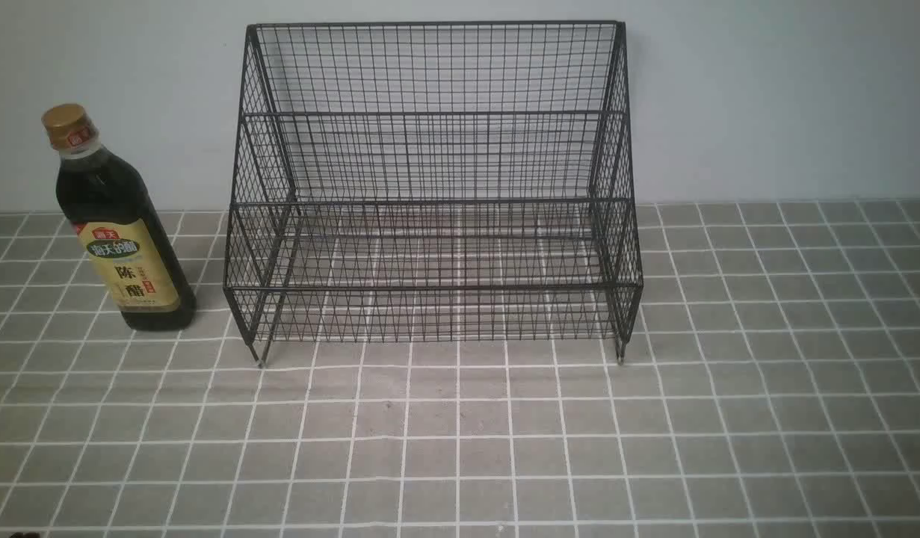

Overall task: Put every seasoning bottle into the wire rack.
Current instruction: Use the left arm to grab the condiment bottle closest to it

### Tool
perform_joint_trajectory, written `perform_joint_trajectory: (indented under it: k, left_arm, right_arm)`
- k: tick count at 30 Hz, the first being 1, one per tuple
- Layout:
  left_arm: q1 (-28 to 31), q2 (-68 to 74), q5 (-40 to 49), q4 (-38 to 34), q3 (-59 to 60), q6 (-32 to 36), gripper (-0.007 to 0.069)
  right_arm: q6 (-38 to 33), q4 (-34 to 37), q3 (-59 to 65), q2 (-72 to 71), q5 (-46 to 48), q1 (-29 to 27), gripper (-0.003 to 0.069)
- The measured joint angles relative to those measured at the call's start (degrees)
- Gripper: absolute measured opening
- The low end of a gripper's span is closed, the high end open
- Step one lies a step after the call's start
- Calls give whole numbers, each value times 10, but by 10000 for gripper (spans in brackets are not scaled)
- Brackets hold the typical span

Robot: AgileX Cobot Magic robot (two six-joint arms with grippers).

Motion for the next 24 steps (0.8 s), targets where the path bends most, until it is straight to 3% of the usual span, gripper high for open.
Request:
perform_joint_trajectory:
  k: [21, 24]
  left_arm:
    - [0, 0, -3, 1, 0, 0, -7]
    - [0, 0, -54, -26, 1, -6, -7]
  right_arm:
    - [0, 0, 0, 0, 0, 0, -15]
    - [0, 0, 0, 0, 0, 0, -15]
